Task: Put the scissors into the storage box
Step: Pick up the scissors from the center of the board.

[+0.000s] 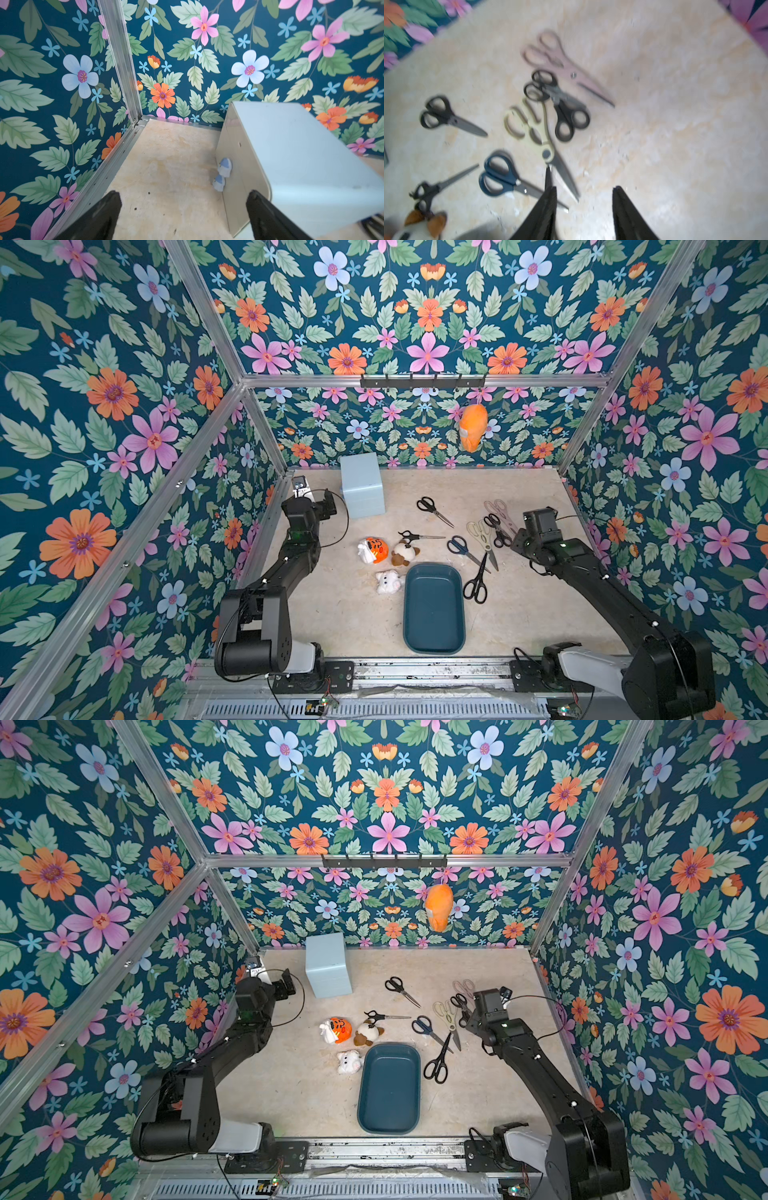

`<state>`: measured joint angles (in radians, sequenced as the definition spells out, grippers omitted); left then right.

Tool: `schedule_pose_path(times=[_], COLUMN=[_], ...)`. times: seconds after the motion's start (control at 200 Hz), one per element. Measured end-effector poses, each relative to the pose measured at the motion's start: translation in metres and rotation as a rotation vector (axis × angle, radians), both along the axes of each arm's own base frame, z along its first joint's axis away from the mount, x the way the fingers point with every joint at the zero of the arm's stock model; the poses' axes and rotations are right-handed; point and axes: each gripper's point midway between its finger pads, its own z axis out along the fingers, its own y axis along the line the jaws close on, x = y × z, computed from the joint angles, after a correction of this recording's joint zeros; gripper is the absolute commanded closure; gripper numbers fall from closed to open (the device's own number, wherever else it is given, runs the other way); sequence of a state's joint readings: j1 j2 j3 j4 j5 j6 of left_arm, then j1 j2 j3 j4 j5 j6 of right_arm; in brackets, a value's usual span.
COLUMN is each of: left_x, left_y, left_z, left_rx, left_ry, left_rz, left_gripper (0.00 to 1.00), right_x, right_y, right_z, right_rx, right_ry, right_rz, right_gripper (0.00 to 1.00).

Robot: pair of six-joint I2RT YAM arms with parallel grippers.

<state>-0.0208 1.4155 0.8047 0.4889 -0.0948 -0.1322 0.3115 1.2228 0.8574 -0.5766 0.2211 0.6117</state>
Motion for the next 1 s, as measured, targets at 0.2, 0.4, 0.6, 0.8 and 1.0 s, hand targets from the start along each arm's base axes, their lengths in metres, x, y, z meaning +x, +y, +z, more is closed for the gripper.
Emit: schedule_pose_path(times=[0.2,0.4,0.6,0.8,1.0], left_x=[0.002,-0.037,-0.055,-0.053,-0.048], left_y=[-0.066,-0.157,-0.167,-0.162,-0.160], left_z=[-0.028,-0.079,-0.093,-0.067,-0.057], left_rx=[-0.215,-0.373,-0.451,-0.452,-0.440], left_ry=[0.146,0.340,0.400,0.331,0.303], left_rz=[-0.148,-0.319,-0.314,-0.303,-0.291], left_gripper=[0.01,0.01,0.01,0.01,0.01], right_x=[-0.037,-0.048,-0.064,-0.069,-0.067], right_y=[0.048,0.076,0.081,0.086,0.089], right_z=[-0.039,-0.059,-0.085,-0.097,-0.099], right_rx=[0.009,0.023,0.032,0.036,0.035], right_ry=[0.223,0.311,0.402,0.435,0.439], right_rz=[0.056,0.097,0.099,0.115,0.118], right_gripper=[0.67,0.71,0.71,0.74,0.77])
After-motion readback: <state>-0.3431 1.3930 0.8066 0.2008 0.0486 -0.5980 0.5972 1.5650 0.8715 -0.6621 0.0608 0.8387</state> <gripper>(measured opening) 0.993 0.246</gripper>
